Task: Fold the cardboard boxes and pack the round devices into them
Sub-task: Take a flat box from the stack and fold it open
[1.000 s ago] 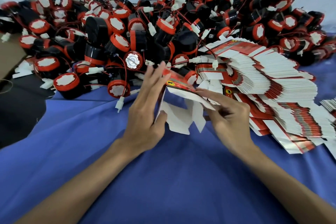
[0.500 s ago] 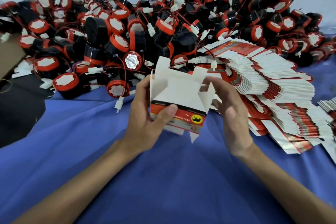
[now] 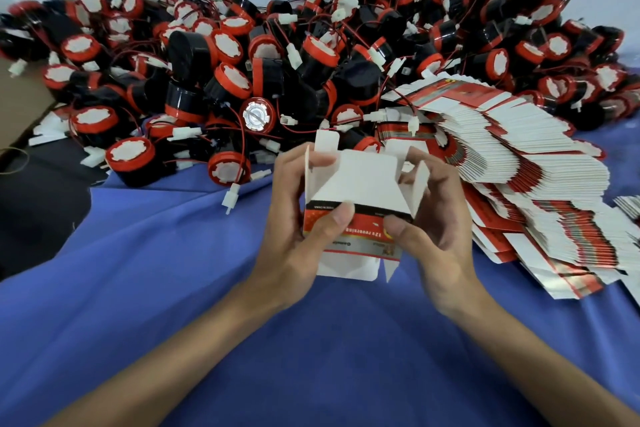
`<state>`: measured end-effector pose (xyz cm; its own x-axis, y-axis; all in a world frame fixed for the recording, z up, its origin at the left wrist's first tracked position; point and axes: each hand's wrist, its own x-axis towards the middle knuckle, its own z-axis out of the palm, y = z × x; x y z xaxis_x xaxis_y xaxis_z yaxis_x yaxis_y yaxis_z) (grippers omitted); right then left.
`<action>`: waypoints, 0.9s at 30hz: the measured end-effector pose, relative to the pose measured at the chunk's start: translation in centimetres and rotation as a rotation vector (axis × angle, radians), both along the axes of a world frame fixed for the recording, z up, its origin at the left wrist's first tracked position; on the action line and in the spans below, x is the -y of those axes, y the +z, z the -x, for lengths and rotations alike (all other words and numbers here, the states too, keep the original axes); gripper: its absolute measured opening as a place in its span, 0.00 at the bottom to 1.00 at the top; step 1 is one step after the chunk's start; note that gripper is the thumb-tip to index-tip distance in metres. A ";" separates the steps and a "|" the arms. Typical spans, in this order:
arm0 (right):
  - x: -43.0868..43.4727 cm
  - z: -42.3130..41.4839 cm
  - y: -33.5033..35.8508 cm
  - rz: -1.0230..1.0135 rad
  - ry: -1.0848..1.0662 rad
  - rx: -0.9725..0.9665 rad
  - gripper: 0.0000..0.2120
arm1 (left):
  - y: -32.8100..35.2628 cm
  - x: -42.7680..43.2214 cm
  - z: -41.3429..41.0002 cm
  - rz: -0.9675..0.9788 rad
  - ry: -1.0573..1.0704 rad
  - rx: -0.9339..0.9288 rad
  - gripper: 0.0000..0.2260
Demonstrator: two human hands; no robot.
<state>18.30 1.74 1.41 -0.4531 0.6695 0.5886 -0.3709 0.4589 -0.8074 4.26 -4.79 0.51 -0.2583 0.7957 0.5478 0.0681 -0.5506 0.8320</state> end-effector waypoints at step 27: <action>1.1 0.7 -0.4 -0.147 -0.243 0.116 0.13 | 0.6 -0.5 -0.5 -0.044 0.177 -0.102 0.12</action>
